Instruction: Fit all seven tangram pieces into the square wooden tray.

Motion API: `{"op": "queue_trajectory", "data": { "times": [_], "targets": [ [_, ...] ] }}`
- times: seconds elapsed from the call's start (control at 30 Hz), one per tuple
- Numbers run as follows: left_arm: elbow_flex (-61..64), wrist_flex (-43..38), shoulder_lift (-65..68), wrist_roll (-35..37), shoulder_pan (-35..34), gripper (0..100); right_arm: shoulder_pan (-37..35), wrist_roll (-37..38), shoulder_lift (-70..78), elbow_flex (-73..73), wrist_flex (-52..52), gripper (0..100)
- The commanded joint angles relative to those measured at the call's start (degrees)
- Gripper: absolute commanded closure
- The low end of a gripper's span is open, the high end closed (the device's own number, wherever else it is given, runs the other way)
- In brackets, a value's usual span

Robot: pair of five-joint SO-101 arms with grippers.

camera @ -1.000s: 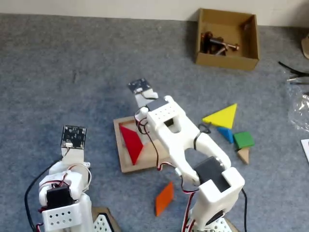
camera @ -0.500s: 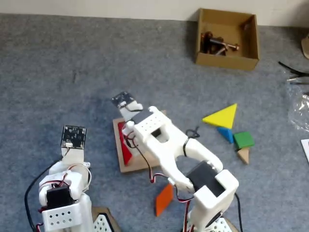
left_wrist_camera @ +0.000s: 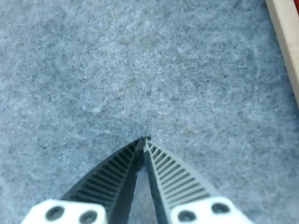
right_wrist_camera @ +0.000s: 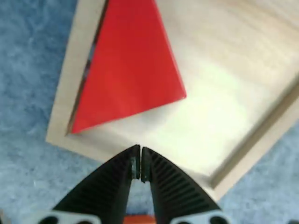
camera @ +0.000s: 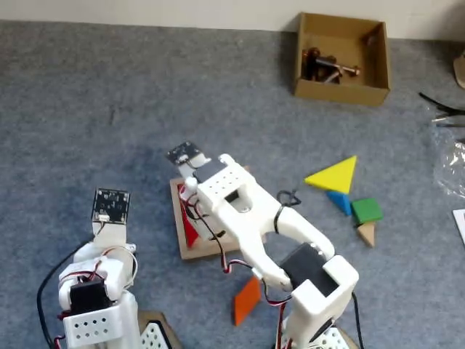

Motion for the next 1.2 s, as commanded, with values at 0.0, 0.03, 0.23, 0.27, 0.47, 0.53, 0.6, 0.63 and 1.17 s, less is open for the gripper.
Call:
{"op": "queue_trajectory", "data": {
  "times": [0.0,0.03,0.23,0.27,0.47,0.53,0.6,0.63,1.17],
  "targets": [
    [1.1,0.09,-0.31,0.26,-1.01,99,0.22,0.53,-0.92,-6.9,5.85,99.0],
    [1.1,0.09,-0.31,0.26,-1.01,99,1.01,0.53,-0.92,-8.31,7.52,99.0],
    [1.1,0.09,-0.31,0.26,-1.01,99,10.77,8.53,-0.92,-18.33,18.68,99.0],
    [1.1,0.09,-0.31,0.26,-1.01,99,12.35,9.67,-0.92,-19.91,20.35,99.0],
    [1.1,0.09,-0.31,0.26,-1.01,99,20.35,10.46,-0.92,-24.84,23.25,99.0],
    [1.1,0.09,-0.31,0.26,-1.01,99,22.64,10.46,-0.92,-25.1,23.25,99.0],
    [1.1,0.09,-0.31,0.26,-1.01,99,24.84,10.55,-1.1,-25.19,23.25,99.0],
    [1.1,0.09,-0.31,0.26,-1.01,99,25.98,10.81,-1.36,-25.27,23.25,99.0],
    [1.1,0.09,-0.31,0.26,-1.01,99,45.05,27.87,-13.93,-17.1,13.23,99.0]
  ]
}}
